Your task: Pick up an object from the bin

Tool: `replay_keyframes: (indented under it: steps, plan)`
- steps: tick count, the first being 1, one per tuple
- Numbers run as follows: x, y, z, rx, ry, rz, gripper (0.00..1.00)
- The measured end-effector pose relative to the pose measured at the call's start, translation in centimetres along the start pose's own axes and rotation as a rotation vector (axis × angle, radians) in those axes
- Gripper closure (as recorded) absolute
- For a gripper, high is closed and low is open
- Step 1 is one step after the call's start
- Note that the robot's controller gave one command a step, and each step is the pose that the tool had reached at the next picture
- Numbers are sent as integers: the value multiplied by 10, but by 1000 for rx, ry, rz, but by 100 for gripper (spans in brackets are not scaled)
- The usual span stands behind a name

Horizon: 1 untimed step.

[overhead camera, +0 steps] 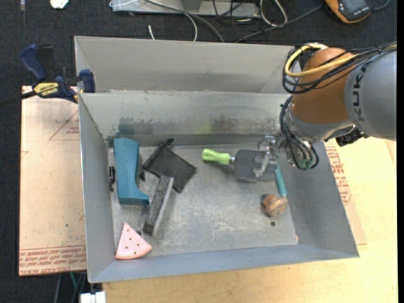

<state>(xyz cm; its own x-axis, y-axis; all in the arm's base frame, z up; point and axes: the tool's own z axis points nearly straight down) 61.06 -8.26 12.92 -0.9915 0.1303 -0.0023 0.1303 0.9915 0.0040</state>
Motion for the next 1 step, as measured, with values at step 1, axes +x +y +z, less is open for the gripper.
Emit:
replay_keyframes:
  steps: [1]
  plan:
    - [-7,3,-52,2,-4,-173,100]
